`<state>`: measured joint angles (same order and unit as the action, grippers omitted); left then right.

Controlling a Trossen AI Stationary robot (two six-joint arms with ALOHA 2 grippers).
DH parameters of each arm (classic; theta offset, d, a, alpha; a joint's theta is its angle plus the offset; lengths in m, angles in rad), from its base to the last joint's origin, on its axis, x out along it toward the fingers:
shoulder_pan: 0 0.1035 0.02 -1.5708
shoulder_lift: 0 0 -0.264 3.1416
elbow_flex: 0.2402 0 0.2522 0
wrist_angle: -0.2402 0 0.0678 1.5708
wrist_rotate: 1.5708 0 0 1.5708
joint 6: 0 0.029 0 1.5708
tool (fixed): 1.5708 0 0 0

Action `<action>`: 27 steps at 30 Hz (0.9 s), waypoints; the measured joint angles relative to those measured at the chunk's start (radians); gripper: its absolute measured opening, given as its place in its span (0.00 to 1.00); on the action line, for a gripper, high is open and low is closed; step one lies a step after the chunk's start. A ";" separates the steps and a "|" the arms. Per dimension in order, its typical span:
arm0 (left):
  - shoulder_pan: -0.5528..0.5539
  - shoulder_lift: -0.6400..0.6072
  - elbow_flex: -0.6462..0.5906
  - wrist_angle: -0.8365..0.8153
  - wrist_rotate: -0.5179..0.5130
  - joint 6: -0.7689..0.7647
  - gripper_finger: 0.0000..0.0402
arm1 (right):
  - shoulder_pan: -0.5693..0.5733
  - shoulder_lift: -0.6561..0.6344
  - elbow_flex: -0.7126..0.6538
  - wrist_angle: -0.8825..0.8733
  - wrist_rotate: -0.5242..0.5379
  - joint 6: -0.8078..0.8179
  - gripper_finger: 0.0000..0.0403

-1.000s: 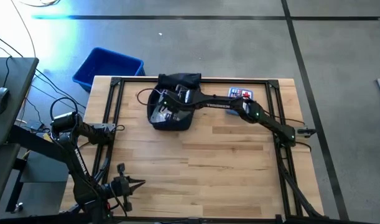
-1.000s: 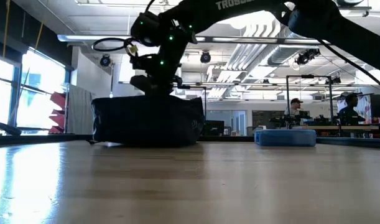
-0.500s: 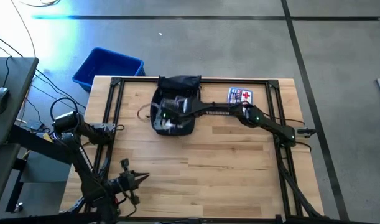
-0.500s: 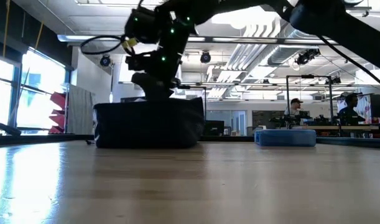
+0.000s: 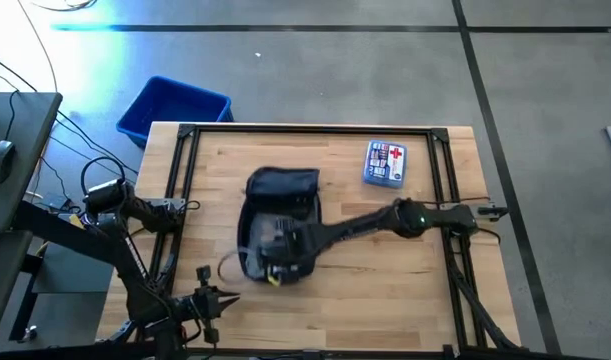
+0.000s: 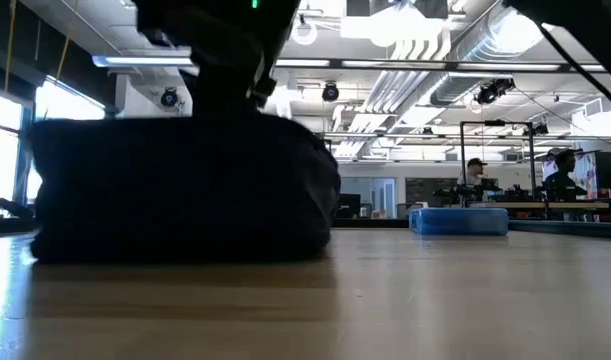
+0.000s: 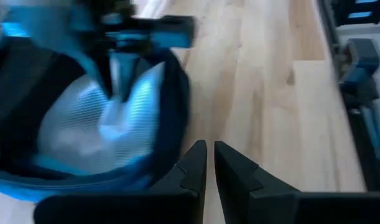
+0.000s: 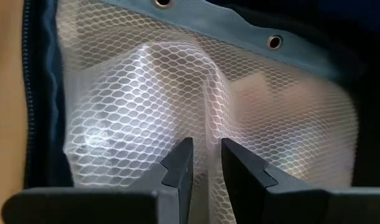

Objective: Unpack backpack
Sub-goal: Put the black medicine organizer into the black backpack

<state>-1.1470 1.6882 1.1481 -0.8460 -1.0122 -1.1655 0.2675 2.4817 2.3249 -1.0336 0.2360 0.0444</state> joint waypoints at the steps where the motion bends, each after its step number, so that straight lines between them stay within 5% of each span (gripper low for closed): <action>1: -0.003 0.000 0.000 -0.001 -0.003 0.000 0.03 | 0.016 0.000 0.001 -0.001 0.015 0.000 0.17; 9: 0.017 0.000 -0.006 -0.002 -0.016 0.007 0.03 | 0.031 -0.020 0.031 0.082 0.042 0.006 0.17; 15: 0.015 0.000 -0.006 0.006 -0.005 0.011 0.03 | -0.041 -0.023 0.005 0.144 -0.102 0.030 0.17; 19: 0.013 0.000 -0.006 0.007 0.002 0.009 0.03 | -0.084 -0.020 -0.049 0.142 -0.078 0.042 0.17; 27: 0.013 0.000 -0.006 0.007 0.011 0.007 0.03 | -0.110 -0.019 -0.080 0.171 0.315 0.112 0.17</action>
<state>-1.1336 1.6882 1.1416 -0.8387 -1.0008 -1.1584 0.1570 2.4626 2.2447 -0.8622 0.5512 0.1569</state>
